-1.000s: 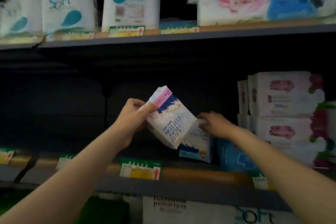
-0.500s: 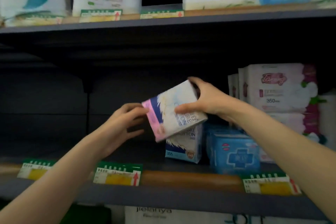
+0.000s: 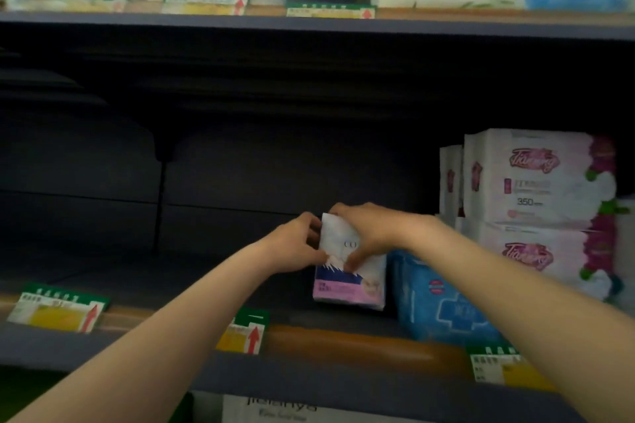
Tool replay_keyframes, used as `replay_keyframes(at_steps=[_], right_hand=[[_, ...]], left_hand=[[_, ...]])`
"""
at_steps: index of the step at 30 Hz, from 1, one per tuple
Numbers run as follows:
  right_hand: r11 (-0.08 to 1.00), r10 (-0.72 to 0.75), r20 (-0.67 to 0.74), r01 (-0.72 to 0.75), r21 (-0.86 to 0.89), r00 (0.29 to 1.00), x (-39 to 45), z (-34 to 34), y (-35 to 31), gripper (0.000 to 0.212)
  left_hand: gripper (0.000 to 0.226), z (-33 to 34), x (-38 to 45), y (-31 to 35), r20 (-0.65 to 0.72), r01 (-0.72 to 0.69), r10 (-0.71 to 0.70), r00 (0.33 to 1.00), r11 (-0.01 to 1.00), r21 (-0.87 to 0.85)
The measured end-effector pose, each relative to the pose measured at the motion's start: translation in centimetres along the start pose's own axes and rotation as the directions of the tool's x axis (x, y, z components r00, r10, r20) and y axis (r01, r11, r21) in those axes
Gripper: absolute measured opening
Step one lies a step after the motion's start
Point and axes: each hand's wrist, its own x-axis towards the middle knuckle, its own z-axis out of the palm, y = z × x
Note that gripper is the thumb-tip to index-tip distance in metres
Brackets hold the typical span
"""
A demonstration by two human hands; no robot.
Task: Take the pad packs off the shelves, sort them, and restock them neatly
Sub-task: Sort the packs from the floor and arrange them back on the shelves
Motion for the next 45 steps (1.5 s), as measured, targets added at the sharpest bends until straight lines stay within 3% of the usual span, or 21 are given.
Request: replay_keyframes(at_steps=[3, 7, 10, 16, 24, 27, 30, 31, 33, 35, 37, 39, 41, 43, 45], right_hand=[[0.97, 0.046, -0.071, -0.062, -0.234, 0.996, 1.4, 1.7, 0.5, 0.096], [0.911, 0.075, -0.039, -0.084, -0.404, 0.996, 3.5, 2.4, 0.4, 0.093], [0.914, 0.094, 0.045, -0.068, -0.4, 0.995, 4.5, 1.4, -0.4, 0.091], [0.941, 0.188, 0.041, -0.167, -0.295, 0.981, 4.1, 1.5, -0.5, 0.093], [0.981, 0.072, -0.196, -0.105, -0.165, 0.978, -4.9, 0.8, -1.3, 0.072], [0.996, 0.016, -0.342, -0.044, -0.073, 0.939, -10.7, 2.1, -1.9, 0.059], [0.984, -0.042, -0.503, 0.124, 0.13, 0.863, -19.4, 5.9, -3.6, 0.037], [0.971, -0.044, -0.499, 0.155, 0.183, 0.865, -22.4, 7.9, -4.5, 0.032], [0.957, -0.057, -0.369, 0.156, 0.246, 0.928, -27.3, 13.0, -5.6, 0.028], [0.952, -0.083, -0.097, 0.108, 0.287, 0.992, -30.9, 19.3, -6.2, 0.031], [0.951, -0.106, 0.166, 0.051, 0.306, 0.98, -33.7, 26.0, -7.0, 0.042], [0.953, -0.146, 0.372, 0.03, 0.3, 0.917, -36.0, 32.4, -8.0, 0.049], [0.958, -0.2, 0.559, 0.041, 0.283, 0.805, -38.3, 37.5, -9.8, 0.054], [0.946, -0.27, 0.703, 0.045, 0.321, 0.658, -40.4, 40.8, -11.7, 0.056], [0.93, -0.324, 0.752, 0.045, 0.366, 0.575, -41.6, 42.8, -13.4, 0.051]], left_hand=[[0.062, 0.2, 0.7, 0.2, 0.056, 0.021, -0.025, 0.998, 0.998, 0.058], [0.056, 0.2, 1.4, 0.0, -0.006, 0.056, -0.056, 0.998, 0.988, 0.141], [0.051, -0.1, 1.4, -0.4, -0.057, 0.087, -0.079, 0.995, 0.984, 0.154], [0.033, -0.8, 0.0, -0.8, -0.194, 0.085, -0.057, 0.979, 0.986, 0.143], [0.026, 0.3, -4.7, -0.5, -0.243, -0.076, 0.122, 0.962, 0.979, 0.19], [0.024, 1.7, -7.8, -0.8, -0.36, -0.202, 0.26, 0.896, 0.961, 0.19], [0.021, 4.9, -13.6, -1.7, -0.488, -0.453, 0.477, 0.731, 0.874, 0.175], [0.021, 6.6, -16.0, -2.3, -0.492, -0.501, 0.496, 0.715, 0.855, 0.132], [0.023, 10.9, -20.5, -4.2, -0.404, -0.527, 0.502, 0.765, 0.848, 0.054], [0.028, 15.7, -24.1, -7.0, -0.211, -0.498, 0.491, 0.845, 0.867, 0.02], [0.026, 20.2, -27.6, -10.6, -0.01, -0.409, 0.408, 0.913, 0.913, -0.012], [0.023, 23.9, -31.0, -14.1, 0.159, -0.286, 0.286, 0.945, 0.958, -0.021], [0.028, 26.6, -34.4, -17.1, 0.31, -0.18, 0.168, 0.936, 0.984, 0.009], [0.035, 28.6, -37.2, -19.4, 0.471, -0.132, 0.078, 0.879, 0.988, 0.082], [0.027, 30.2, -39.4, -20.8, 0.607, -0.149, 0.001, 0.795, 0.97, 0.193]])
